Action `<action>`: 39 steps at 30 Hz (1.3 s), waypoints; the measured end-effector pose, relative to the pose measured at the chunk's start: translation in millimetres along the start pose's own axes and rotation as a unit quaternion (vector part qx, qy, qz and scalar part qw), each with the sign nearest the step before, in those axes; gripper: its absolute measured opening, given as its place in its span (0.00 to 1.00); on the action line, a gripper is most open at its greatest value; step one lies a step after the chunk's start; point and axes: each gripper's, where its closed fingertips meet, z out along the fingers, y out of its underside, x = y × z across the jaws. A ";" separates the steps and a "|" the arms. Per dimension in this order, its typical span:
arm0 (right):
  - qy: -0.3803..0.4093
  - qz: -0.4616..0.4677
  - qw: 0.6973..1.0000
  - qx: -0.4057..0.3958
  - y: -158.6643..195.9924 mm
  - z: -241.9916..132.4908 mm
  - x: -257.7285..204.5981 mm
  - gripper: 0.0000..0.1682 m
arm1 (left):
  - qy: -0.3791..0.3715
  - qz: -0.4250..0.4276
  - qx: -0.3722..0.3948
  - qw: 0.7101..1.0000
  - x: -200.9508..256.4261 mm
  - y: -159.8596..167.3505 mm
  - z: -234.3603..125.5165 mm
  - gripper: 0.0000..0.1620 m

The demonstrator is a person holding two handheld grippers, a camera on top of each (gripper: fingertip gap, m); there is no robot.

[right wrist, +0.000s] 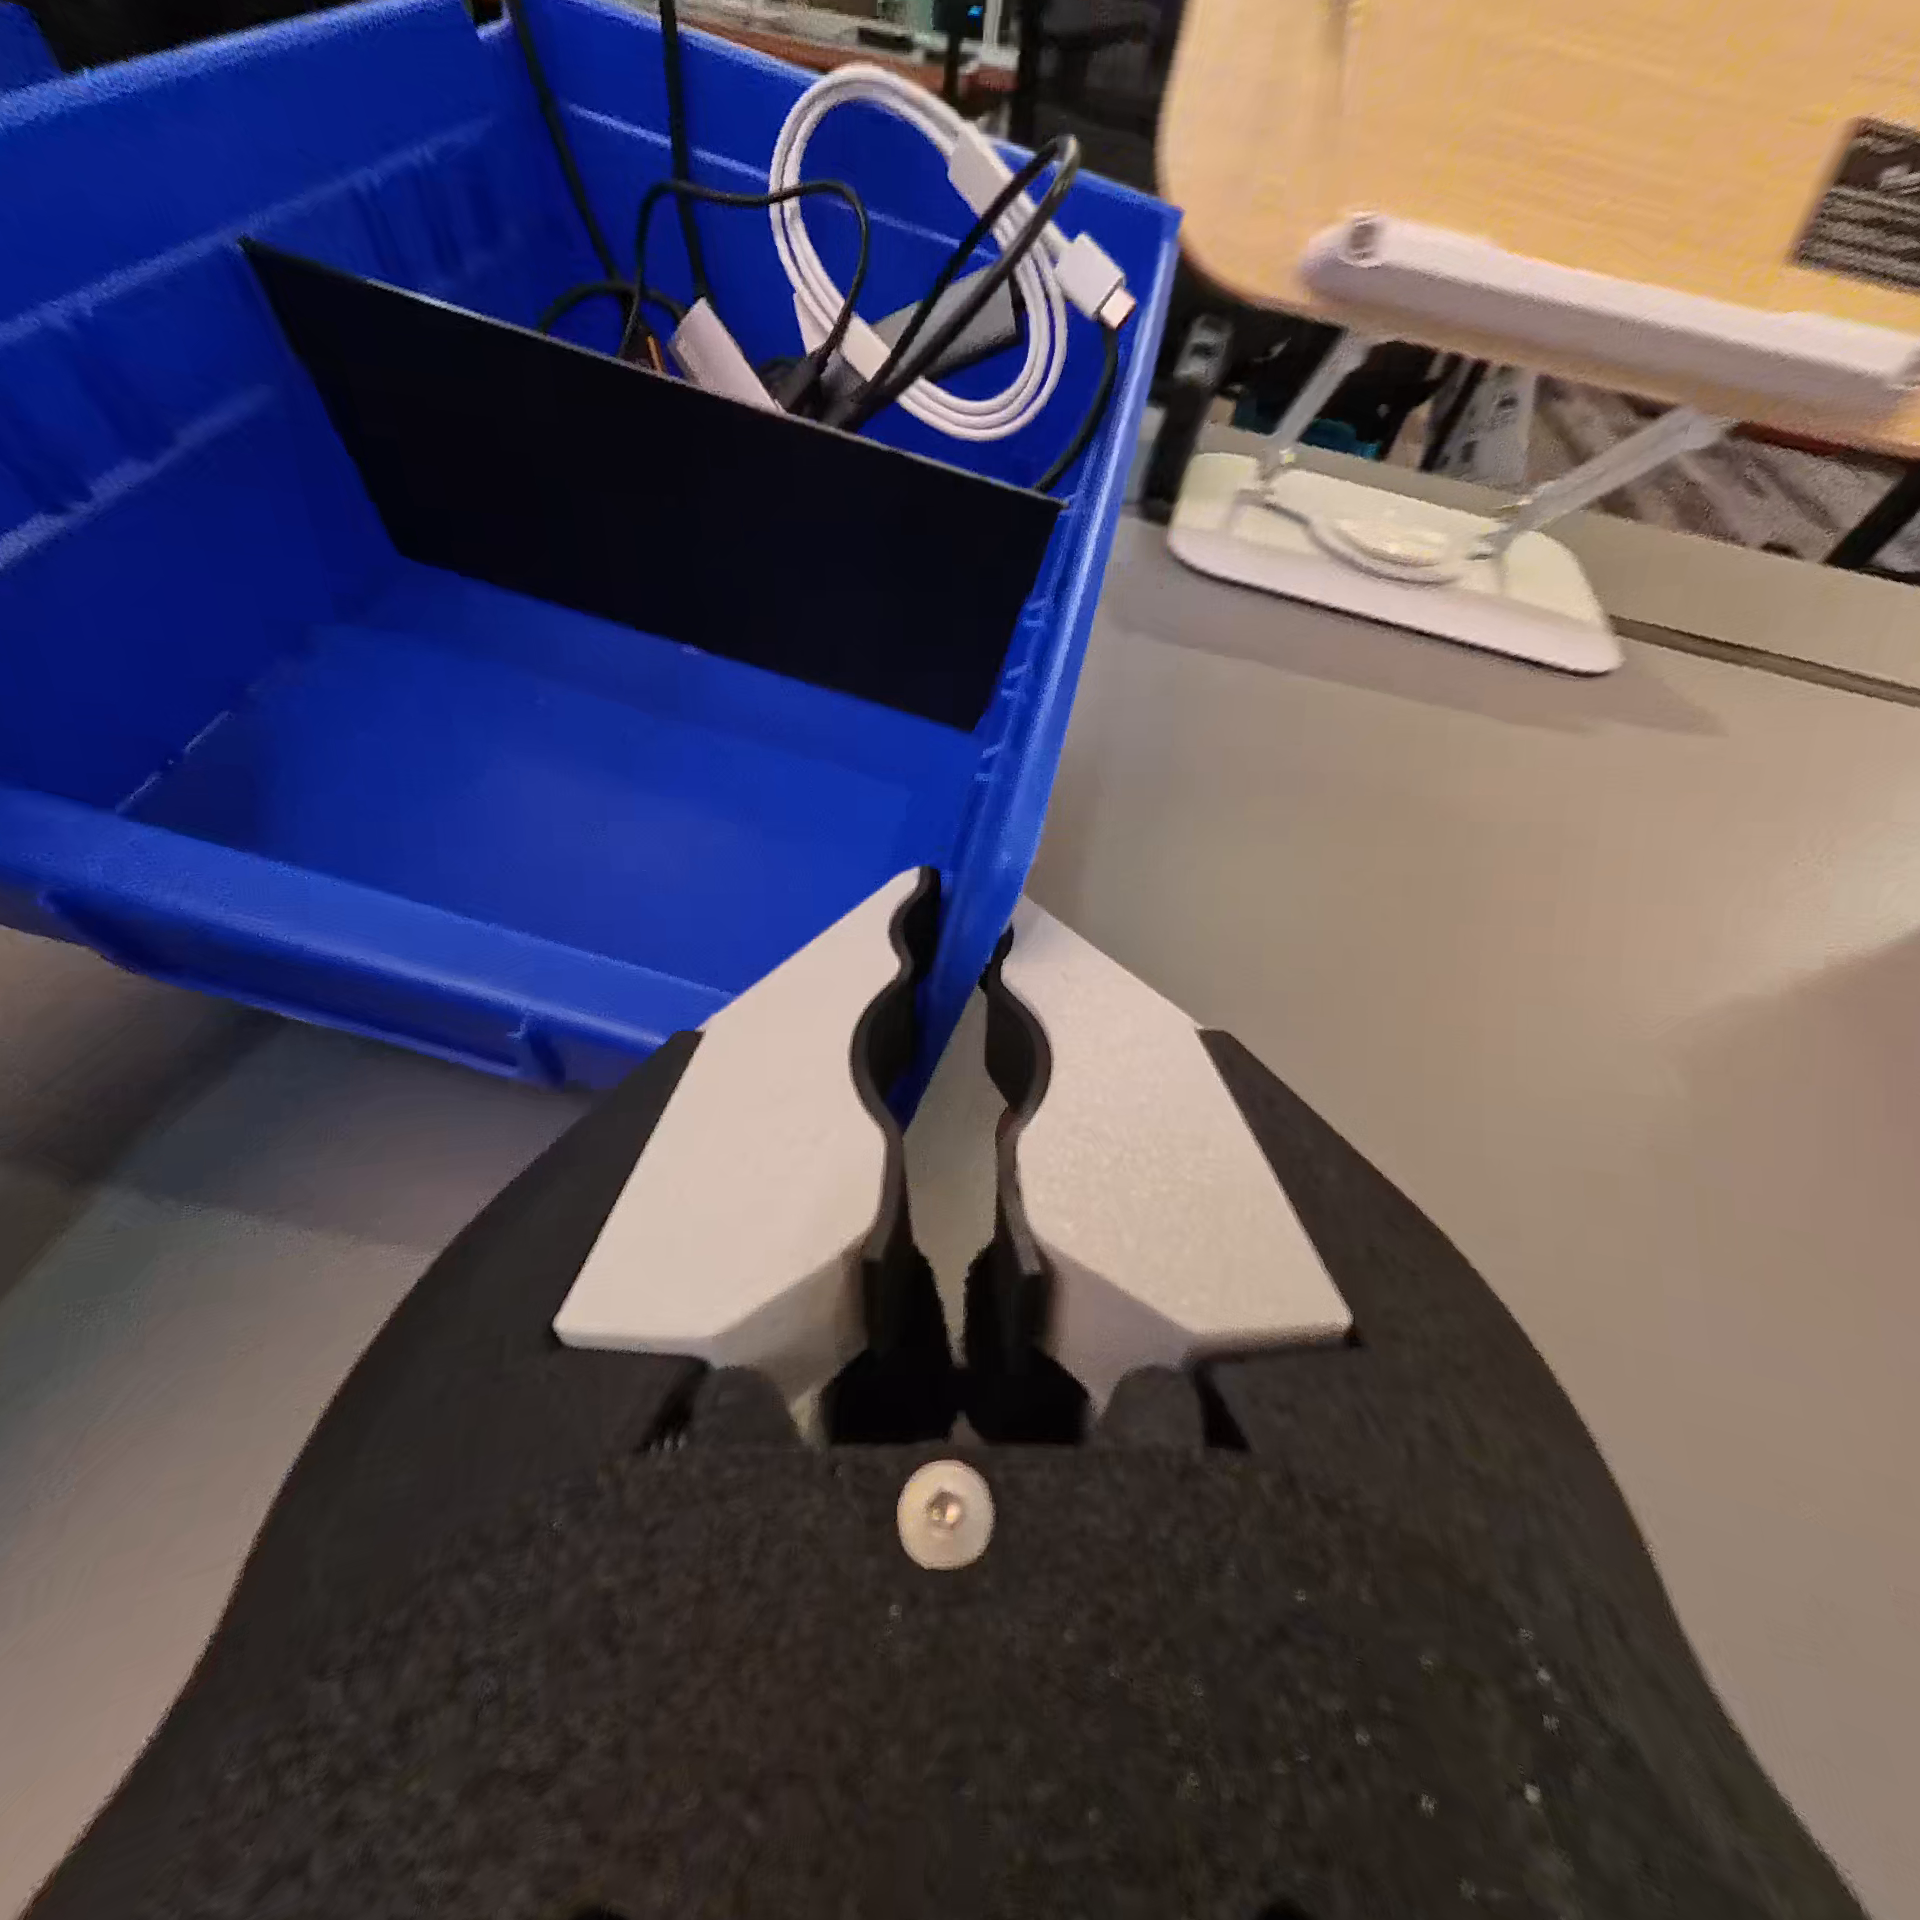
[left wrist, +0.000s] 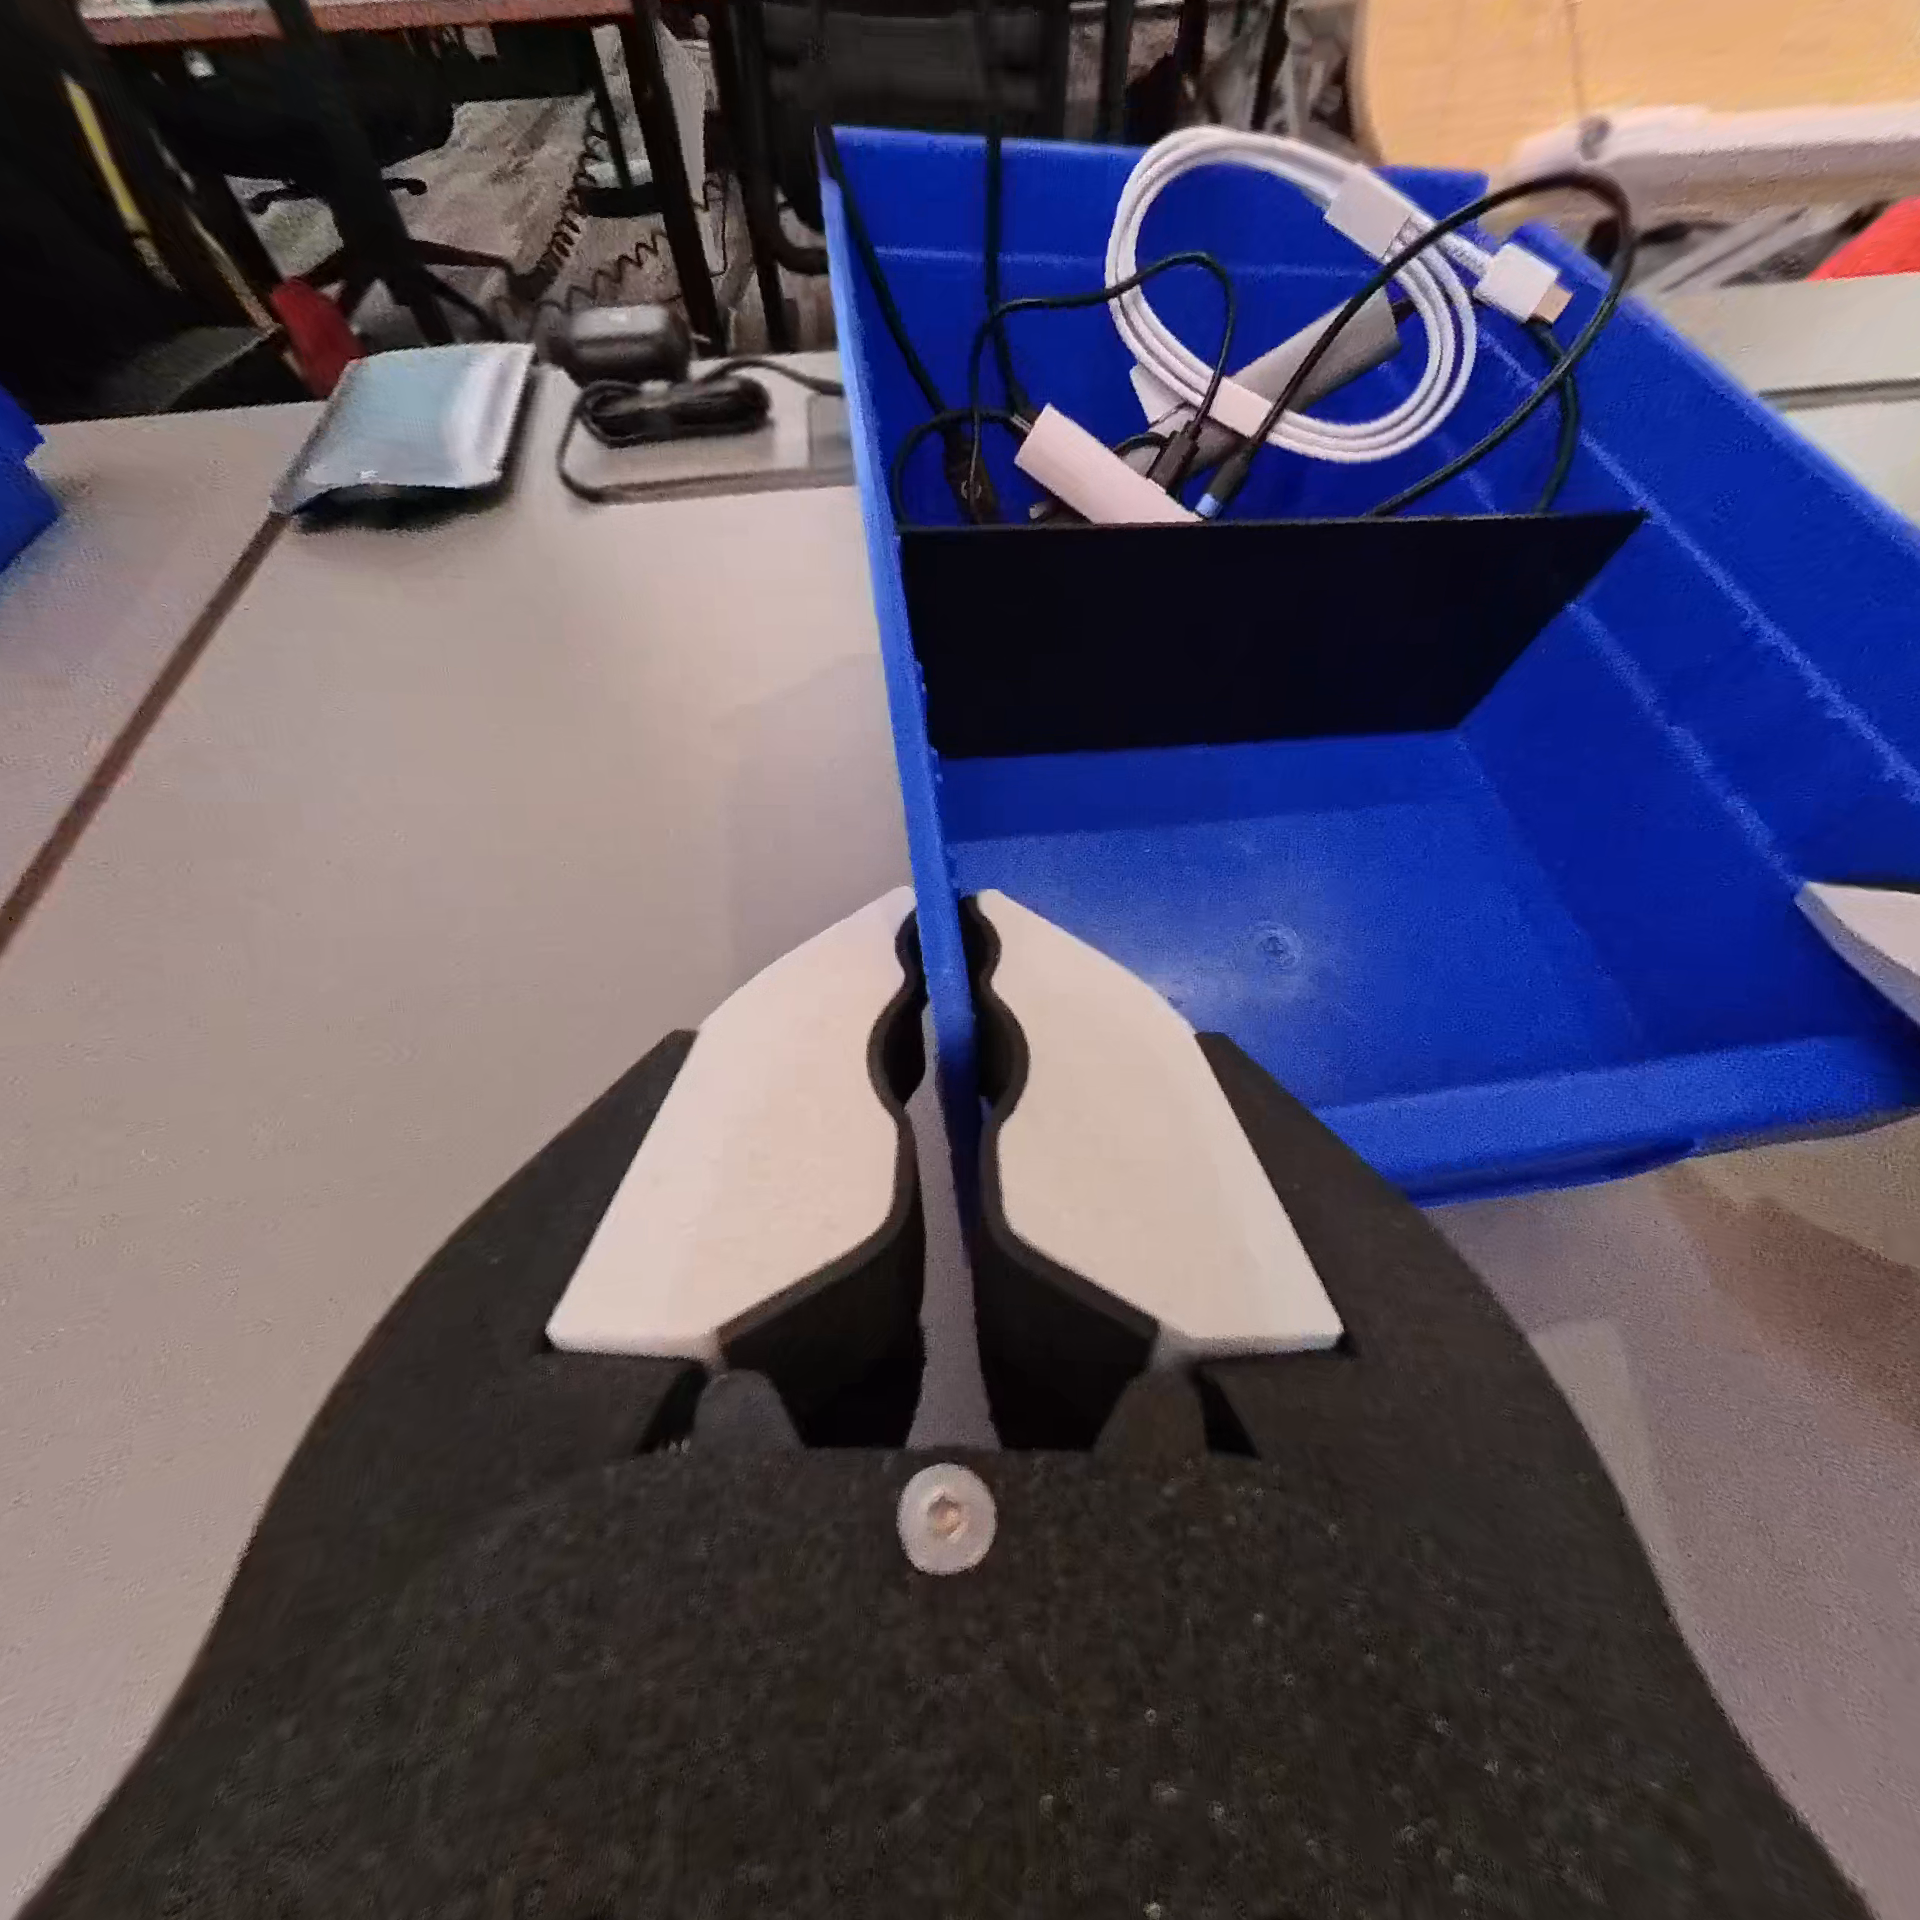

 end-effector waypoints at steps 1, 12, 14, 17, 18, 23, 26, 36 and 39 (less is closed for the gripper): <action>-0.007 0.001 1.000 -0.011 1.6 6.0 -13.7 0.02 | -0.004 0.006 -0.001 1.000 -13.7 2.3 1.2 0.02; -0.177 0.055 0.981 -0.057 2.5 7.9 -42.3 0.16 | -0.072 0.041 0.018 0.996 -49.3 5.2 -3.6 0.12; -0.221 0.043 0.973 -0.051 -2.2 -10.5 -25.4 0.26 | -0.159 0.109 0.057 0.980 -57.9 -20.3 -31.3 0.12; -0.242 0.025 0.970 -0.019 -12.6 -39.9 22.7 0.28 | -0.204 0.107 0.154 0.961 -41.5 -55.8 -70.7 0.10; -0.243 0.024 0.970 -0.014 -13.7 -49.8 42.2 0.29 | -0.177 0.093 0.154 0.968 -26.2 -56.7 -73.1 0.09; -0.187 0.056 0.980 0.029 0.2 -99.5 173.7 0.29 | 0.000 0.016 0.053 0.998 69.4 -0.5 -60.0 0.05; -0.114 0.101 0.987 0.049 21.2 -130.2 267.8 0.27 | 0.084 -0.035 -0.006 0.996 108.0 49.9 -61.2 0.06; 0.083 0.103 0.991 0.003 105.1 -149.0 430.4 0.27 | 0.163 -0.073 -0.020 0.984 136.7 48.6 -66.8 0.17; 0.066 0.119 0.990 -0.024 113.1 -141.4 425.7 0.26 | 0.147 -0.056 0.000 0.988 138.4 41.3 -69.2 0.16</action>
